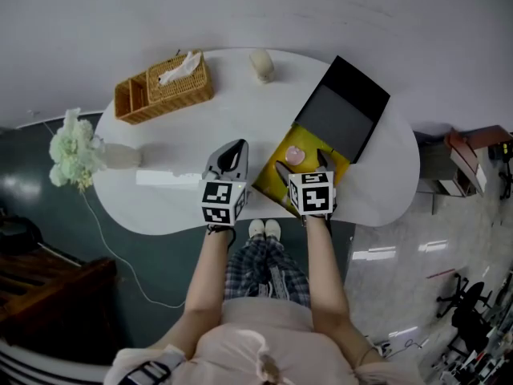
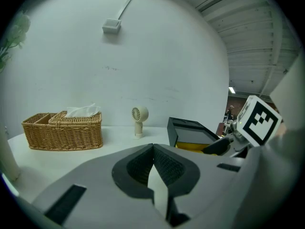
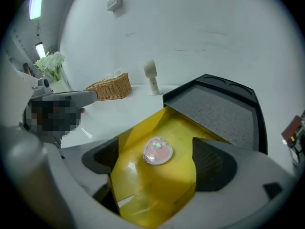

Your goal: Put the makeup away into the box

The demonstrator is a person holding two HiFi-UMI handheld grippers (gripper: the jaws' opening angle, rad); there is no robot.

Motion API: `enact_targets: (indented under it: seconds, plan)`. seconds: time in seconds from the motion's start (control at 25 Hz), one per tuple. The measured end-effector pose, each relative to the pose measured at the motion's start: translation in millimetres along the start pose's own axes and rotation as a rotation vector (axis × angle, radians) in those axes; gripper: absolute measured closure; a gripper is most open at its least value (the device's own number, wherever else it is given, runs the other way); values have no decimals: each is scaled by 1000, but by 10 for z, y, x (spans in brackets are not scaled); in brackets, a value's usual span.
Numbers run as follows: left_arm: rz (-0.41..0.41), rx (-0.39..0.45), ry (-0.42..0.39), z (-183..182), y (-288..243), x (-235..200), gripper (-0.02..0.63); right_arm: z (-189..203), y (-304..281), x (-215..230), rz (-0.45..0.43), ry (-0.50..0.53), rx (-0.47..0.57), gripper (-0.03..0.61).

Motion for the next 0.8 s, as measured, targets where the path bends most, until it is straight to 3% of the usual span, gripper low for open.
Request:
enact_targets:
  seconds: [0.32, 0.56, 0.8]
  plan:
    - [-13, 8, 5, -10, 44, 22, 588, -21, 86, 12, -9, 13, 19, 101]
    - [-40, 41, -15, -168, 206, 9, 588, -229, 517, 205, 19, -30, 163, 107]
    - [-87, 122, -18, -561, 576, -89, 588, -508, 1203, 461, 39, -27, 394, 286]
Point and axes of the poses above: the fingertips, and each gripper's own axes: y backward along the fingers, x to its right, z out of its underside, the point moved 1 cm from there along y, backward along the fingers, and after that the axes turned 3 degrees about -x, right-handed, at the moved point
